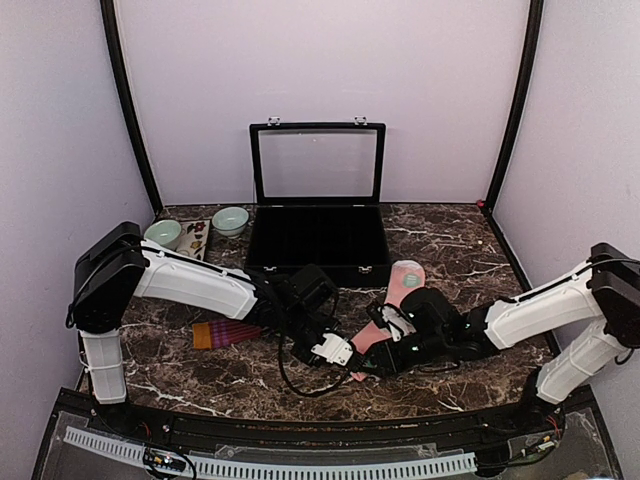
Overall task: Roll the socks
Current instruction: Roll the sock at the center of the board.
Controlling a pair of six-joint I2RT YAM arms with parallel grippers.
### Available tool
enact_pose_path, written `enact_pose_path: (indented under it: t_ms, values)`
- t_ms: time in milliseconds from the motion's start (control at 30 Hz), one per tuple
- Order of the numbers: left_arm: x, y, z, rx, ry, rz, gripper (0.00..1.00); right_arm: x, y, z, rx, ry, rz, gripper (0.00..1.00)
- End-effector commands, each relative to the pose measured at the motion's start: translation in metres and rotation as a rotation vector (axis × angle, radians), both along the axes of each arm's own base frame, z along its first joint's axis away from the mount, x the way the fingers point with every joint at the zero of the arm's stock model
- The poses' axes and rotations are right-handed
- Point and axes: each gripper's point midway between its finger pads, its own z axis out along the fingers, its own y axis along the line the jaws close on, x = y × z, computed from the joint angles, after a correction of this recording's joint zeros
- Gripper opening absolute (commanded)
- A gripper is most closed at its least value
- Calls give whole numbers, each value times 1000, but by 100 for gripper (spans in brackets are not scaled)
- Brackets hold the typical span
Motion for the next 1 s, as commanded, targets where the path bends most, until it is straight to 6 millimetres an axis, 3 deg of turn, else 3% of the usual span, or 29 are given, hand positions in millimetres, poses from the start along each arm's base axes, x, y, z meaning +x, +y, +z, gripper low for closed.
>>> enact_pose_path:
  t_ms: [0,167,300,467,633,867,967]
  values:
    - [-12,13,-5,47,37,-35,0,19,-21,18,42,-14,-102,53]
    - [-16,17,-8,71,54,-39,0,43,-35,30,57,-32,-182,49]
    - [-17,18,-5,94,106,18,0,45,-34,32,61,-44,-181,47]
    - [-27,26,-7,154,219,86,0,25,-32,44,21,-231,-151,63]
    - [-29,30,-19,207,252,109,0,-16,-30,59,99,-468,-68,67]
    - [-32,26,-28,287,353,151,0,-27,-33,59,-24,-602,-43,69]
    - [-33,26,-33,311,380,166,0,-44,-26,58,-84,-700,30,67]
